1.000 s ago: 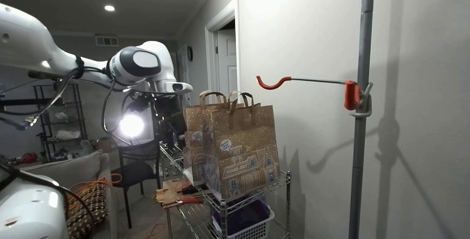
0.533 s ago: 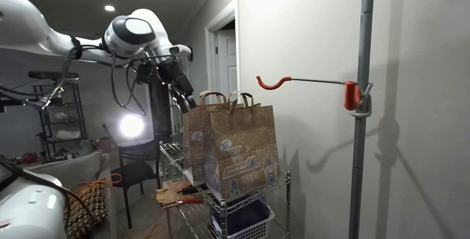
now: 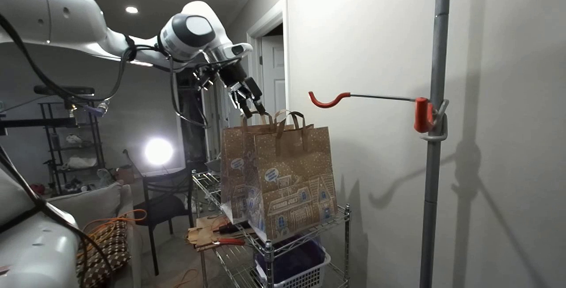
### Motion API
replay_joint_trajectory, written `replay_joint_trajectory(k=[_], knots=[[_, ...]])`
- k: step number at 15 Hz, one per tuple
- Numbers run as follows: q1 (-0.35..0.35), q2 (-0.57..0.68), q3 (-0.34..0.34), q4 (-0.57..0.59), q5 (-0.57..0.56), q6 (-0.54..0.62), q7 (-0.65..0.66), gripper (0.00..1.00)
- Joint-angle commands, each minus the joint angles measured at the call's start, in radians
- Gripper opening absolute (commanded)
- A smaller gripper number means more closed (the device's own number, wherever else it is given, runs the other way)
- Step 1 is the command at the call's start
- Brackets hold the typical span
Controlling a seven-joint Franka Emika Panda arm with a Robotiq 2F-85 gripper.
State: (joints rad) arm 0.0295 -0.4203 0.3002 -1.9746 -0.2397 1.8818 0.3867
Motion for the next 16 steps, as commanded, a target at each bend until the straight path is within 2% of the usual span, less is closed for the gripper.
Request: replay_joint_trajectory(k=[1,8,16], knots=[[0.005,0.084,-0.009,0.049,-0.065,0.035,-0.020,1.00],[0.015,0.126,-0.042,0.048,-0.102,0.135,-0.019,1.00],[0.020,0.124,-0.042,0.052,-0.088,0.109,0.000,1.00]])
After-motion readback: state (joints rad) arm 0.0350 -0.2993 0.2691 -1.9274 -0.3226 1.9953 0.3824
